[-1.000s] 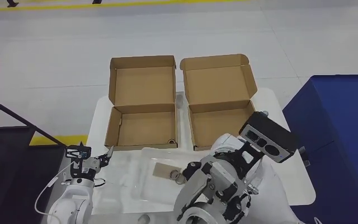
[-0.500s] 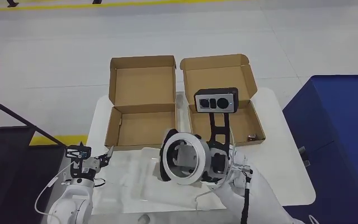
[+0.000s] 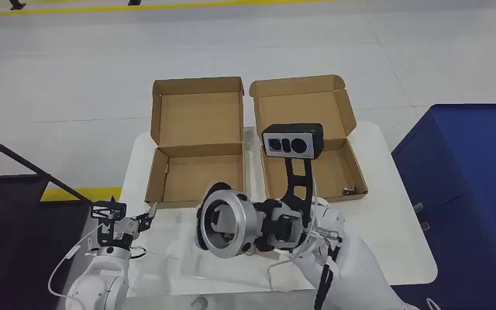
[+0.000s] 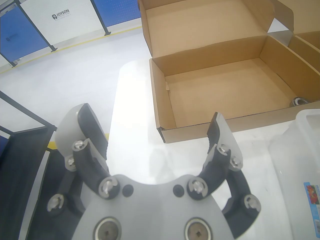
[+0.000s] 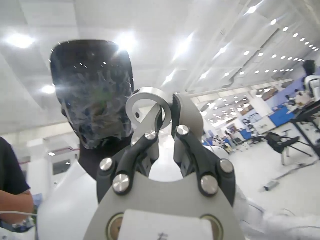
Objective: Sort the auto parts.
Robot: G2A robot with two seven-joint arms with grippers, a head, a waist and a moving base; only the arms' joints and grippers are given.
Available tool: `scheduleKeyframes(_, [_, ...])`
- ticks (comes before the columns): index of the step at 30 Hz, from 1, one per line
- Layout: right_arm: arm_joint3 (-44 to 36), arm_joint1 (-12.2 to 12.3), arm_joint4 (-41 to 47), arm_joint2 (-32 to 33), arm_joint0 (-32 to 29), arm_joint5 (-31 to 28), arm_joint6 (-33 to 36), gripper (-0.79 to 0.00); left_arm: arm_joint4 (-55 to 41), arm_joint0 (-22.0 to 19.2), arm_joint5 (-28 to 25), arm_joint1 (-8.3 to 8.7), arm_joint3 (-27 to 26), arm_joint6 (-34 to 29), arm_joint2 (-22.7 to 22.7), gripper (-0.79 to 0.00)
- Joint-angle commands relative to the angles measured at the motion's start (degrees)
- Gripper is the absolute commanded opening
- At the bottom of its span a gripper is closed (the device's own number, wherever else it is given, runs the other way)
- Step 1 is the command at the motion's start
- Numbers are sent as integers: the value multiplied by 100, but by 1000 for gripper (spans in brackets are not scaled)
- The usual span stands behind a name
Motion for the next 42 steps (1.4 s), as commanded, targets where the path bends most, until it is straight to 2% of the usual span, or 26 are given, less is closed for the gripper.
scheduleKeyframes(1, [29,6,-535,79,-38,-106,-33,-785,0,0,0,0,0,0,0,0])
scheduleKeyframes(5, [31,22,-1903,373,-103,-235,-388,-785,0,0,0,0,0,0,0,0])
scheduleKeyframes(9, [-81,13,-2256,325,-139,-336,-464,-785,0,0,0,0,0,0,0,0])
scheduleKeyframes(17, [-89,13,-2267,299,-136,-343,-419,-785,0,0,0,0,0,0,0,0])
scheduleKeyframes(20, [27,44,-2926,675,-155,20,-686,-785,0,0,0,0,0,0,0,0])
scheduleKeyframes(22, [148,66,-3344,956,-120,493,-895,-785,0,0,0,0,0,0,0,0])
scheduleKeyframes(26, [367,146,-5634,1278,204,1366,-674,-785,0,0,0,0,0,0,0,0])
scheduleKeyframes(29, [927,153,-6430,1083,514,1865,-182,-785,0,0,0,0,0,0,0,0])
scheduleKeyframes(34, [2163,104,-7378,602,1220,2291,411,-785,0,0,0,0,0,0,0,0])
scheduleKeyframes(42, [4336,-191,-7766,-445,2339,2311,832,-785,0,0,0,0,0,0,0,0])
